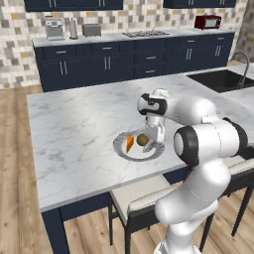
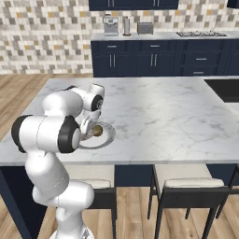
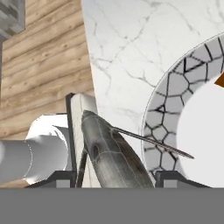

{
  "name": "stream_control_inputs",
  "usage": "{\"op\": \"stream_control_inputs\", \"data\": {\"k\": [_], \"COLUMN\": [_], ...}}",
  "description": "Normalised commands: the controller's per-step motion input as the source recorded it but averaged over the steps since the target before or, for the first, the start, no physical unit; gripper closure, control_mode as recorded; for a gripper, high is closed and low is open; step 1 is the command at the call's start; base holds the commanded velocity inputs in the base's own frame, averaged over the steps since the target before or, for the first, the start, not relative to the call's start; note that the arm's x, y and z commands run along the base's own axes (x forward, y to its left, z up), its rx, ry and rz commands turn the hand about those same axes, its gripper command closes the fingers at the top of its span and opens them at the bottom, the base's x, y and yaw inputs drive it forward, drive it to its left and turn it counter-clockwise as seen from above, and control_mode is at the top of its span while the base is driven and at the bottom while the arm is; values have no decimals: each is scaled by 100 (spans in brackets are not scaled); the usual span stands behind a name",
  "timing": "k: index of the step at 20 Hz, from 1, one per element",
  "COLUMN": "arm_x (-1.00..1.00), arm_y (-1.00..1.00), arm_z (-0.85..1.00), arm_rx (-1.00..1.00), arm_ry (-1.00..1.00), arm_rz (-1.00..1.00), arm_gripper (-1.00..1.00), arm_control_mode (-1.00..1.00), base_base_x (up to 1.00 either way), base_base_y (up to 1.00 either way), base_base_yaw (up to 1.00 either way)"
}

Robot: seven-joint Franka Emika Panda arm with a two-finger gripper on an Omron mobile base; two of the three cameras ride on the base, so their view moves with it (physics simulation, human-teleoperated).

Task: Take the cheese, fish, and potato from the fridge and place them on the plate on the dining counter to create an appetizer plate.

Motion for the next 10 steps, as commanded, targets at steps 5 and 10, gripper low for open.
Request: {"op": "stream_control_inputs", "data": {"k": [5,10], "arm_x": [24,20], "arm_y": [1,0], "arm_z": [-26,-33], "arm_rx": [0,-1], "arm_ry": [-2,-7], "arm_rz": [-6,-1], "arm_gripper": [100,100], "arm_control_mode": [-100,-100], "base_base_x": [0,0], "base_base_y": [0,0], "base_base_yaw": [0,0]}}
